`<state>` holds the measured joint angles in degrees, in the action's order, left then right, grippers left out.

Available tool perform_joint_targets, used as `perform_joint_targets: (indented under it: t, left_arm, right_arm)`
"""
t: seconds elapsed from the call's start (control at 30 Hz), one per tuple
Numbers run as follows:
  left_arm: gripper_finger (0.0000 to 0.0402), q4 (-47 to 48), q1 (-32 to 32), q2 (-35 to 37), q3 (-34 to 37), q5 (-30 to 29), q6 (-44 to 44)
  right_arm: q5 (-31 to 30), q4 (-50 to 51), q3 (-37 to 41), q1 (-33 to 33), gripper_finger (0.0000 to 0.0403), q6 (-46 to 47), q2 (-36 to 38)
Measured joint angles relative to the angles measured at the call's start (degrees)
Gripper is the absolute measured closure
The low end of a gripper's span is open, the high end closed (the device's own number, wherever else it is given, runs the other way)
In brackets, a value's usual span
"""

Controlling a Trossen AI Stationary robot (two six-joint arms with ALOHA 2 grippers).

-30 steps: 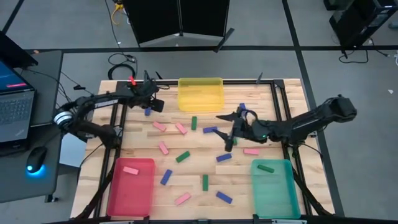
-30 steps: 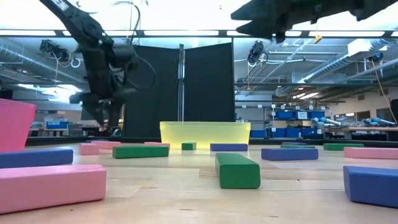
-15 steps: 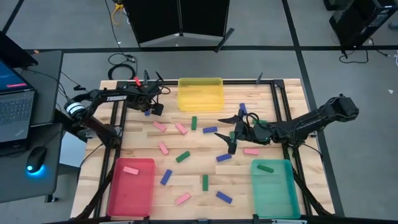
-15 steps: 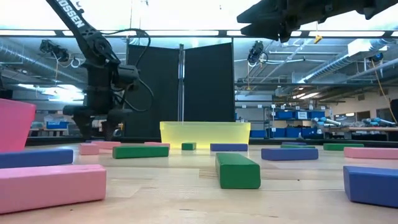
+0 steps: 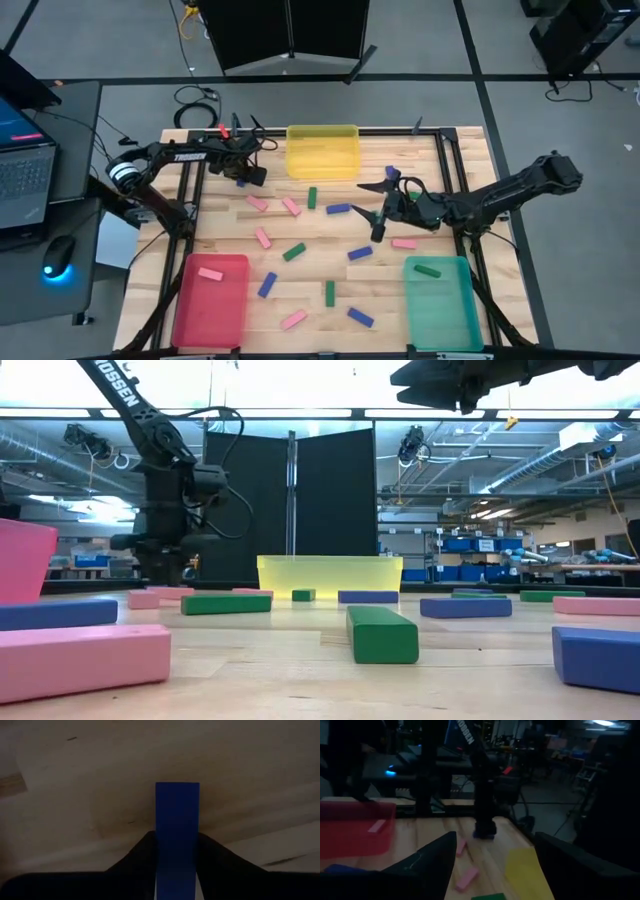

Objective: Sort blocks
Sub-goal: Put the blue block into the yellow bin

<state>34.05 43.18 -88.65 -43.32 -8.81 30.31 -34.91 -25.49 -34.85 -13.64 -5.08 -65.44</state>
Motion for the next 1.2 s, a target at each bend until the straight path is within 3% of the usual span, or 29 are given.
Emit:
perform_joint_targets:
  t: [0.3,0.57,0.83,0.97,1.03,1.2]
  left_arm:
    - [0.0295,-5.79,-5.72,3.71,-7.62,-1.49,-3.08]
    - [0.0295,-14.30,-12.57,3.16,-18.02,-0.82,-7.63]
    - [0.0295,-14.61,-12.87,-10.00,-27.33,3.68,-8.73]
    - [0.0295,-12.55,-12.94,-16.32,-32.18,5.09,-8.74]
    - [0.0273,-10.40,-13.29,-17.84,-33.89,5.06,-9.00]
    - [0.0139,-9.71,-14.40,-16.01,-35.06,5.01,-10.82]
  right_arm:
    - [-4.96,3.21,-0.07,-0.01,0.0131,-0.34,2.54]
    - [-9.15,11.30,-0.07,3.16,0.0147,8.88,3.26]
    - [-8.79,14.36,-0.07,7.22,0.0153,13.56,3.28]
    - [-8.68,21.13,-0.95,11.47,0.0154,21.73,3.28]
    - [-7.49,27.65,-2.17,14.09,0.0156,26.66,2.97]
    - [-1.65,42.67,-5.09,22.33,0.0155,36.00,2.54]
